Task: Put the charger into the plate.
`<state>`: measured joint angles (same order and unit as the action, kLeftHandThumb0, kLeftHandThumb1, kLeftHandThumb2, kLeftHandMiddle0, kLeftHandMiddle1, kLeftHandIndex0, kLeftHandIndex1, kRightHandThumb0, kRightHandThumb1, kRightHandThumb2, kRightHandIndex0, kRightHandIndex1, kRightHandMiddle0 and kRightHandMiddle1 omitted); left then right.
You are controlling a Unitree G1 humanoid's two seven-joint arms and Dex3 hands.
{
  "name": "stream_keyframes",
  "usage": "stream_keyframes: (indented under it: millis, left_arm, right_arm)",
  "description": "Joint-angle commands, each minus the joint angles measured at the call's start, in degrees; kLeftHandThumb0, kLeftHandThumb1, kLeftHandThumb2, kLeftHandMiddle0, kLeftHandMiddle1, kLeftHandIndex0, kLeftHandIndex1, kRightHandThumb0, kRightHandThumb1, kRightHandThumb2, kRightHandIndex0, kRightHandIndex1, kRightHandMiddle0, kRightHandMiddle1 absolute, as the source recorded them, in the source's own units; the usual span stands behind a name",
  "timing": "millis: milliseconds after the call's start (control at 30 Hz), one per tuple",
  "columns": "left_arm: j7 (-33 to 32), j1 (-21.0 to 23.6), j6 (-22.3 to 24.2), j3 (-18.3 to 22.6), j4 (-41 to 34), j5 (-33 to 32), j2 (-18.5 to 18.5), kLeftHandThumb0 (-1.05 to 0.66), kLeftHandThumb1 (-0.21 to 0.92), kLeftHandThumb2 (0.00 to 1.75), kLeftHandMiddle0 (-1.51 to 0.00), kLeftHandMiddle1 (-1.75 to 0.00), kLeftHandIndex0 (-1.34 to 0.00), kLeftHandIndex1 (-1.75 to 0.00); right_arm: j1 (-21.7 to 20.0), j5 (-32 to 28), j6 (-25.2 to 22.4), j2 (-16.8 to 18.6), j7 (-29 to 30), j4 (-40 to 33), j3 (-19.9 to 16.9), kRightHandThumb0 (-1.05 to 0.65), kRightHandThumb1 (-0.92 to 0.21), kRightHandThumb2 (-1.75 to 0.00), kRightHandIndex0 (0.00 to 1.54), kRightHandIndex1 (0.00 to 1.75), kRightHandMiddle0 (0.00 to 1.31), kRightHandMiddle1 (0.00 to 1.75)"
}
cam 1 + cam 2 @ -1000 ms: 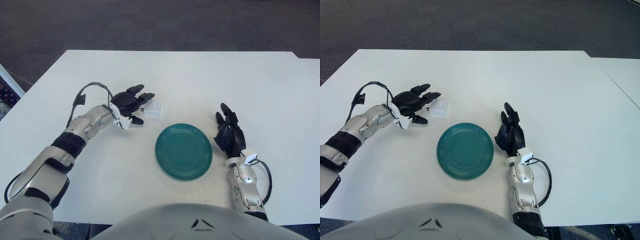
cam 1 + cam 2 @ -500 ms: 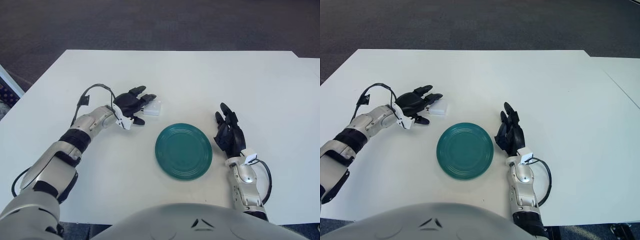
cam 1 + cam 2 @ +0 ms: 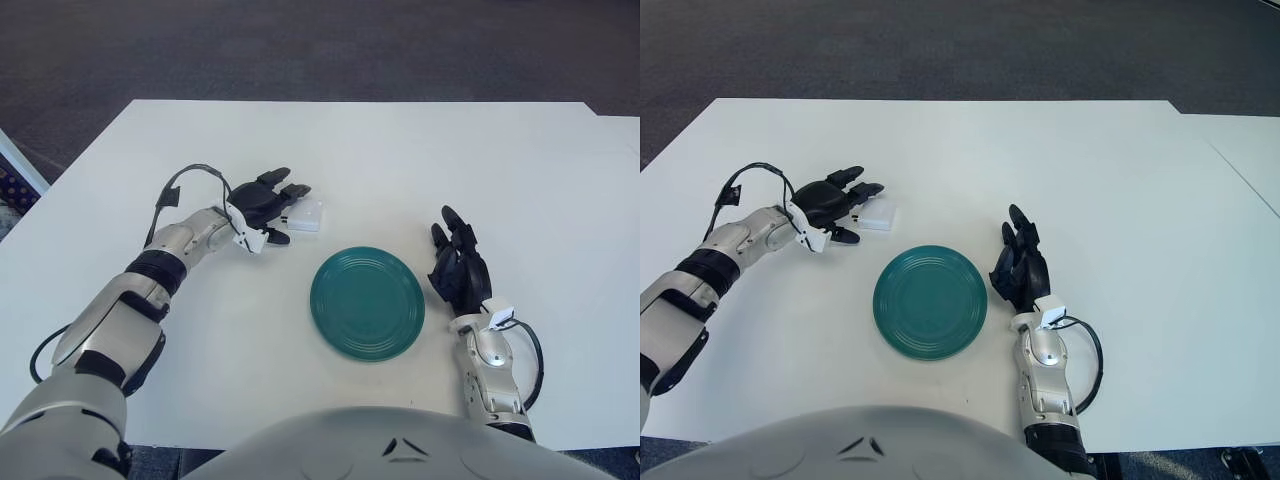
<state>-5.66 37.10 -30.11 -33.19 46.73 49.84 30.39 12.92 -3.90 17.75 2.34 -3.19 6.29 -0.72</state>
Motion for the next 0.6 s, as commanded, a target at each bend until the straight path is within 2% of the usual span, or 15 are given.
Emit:
stream_keyframes:
  millis: [0,300,567]
  left_arm:
    - [0.56,0.74,1.84,0.99,0.58,-1.0,-0.48,-1.05,0.92,0.48,0.0,0.0,0.0,-0.4]
    - [1.95,0.08,8.21,2.68,-1.46,-2.68,-2.0,-1.05,0.92,0.48,0.0,0.0,0.0,-0.3]
    - [4.45,-0.62,13.97,3.19,-3.61,-3.61,-3.48,-1.05,0.92,0.53,0.0,0.0,0.0,-0.28]
  right_arm:
    - [4.56,-0.14,-5.3,1.05,0.37,4.33,0.75,-0.86,-0.92,-0.93,0.13,0.0,0.0,0.34]
    - [4.56,0.73,-5.04,1.02,0.62,4.19,1.51,-0.86,-0.92,-0.95,0.1,0.0,0.0,0.29]
    - [5.04,1.46,-5.67,1.37,1.64,3.15,2.38,-0.85,-0.92,-0.96,0.09,0.0,0.0,0.27]
